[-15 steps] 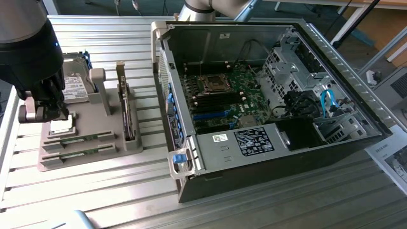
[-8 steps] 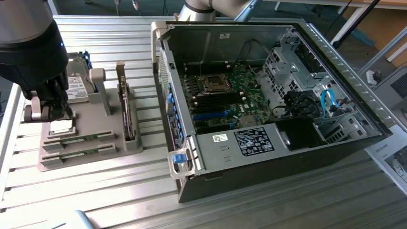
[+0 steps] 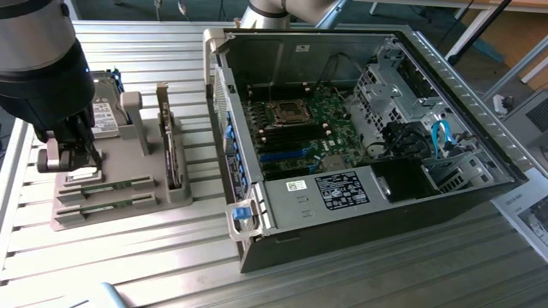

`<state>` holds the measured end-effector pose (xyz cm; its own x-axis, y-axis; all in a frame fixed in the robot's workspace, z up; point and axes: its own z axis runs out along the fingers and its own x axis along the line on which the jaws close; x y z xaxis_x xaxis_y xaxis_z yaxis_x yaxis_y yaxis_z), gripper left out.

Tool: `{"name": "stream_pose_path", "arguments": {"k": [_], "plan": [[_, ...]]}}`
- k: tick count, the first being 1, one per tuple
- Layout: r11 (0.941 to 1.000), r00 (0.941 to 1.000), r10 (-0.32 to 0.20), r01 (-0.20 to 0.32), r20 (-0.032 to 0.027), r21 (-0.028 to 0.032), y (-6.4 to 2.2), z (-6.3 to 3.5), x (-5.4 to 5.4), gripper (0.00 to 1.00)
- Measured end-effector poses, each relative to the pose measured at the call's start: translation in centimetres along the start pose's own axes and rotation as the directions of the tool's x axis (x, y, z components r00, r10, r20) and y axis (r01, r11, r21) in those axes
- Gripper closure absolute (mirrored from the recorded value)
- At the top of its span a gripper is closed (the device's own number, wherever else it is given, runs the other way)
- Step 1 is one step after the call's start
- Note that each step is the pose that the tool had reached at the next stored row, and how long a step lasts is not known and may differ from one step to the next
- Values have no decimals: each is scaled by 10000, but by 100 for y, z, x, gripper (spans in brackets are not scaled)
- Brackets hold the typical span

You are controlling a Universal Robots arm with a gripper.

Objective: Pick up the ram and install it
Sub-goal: 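Pick up the ram and move it above insertion slot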

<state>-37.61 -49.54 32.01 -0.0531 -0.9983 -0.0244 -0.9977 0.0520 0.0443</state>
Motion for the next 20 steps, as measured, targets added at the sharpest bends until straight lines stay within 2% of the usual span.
{"name": "stream_pose_path", "arguments": {"k": [3,12,13,19,20], "plan": [[10000,10000,0,0,0,-1,-5,106,32,90],[10000,10000,-2,2,24,-1,-6,109,36,89],[10000,10000,-2,2,24,-2,-7,109,36,83],[10000,10000,-2,2,24,-1,-7,109,39,81],[10000,10000,-2,2,24,-1,-7,109,40,75]]}}
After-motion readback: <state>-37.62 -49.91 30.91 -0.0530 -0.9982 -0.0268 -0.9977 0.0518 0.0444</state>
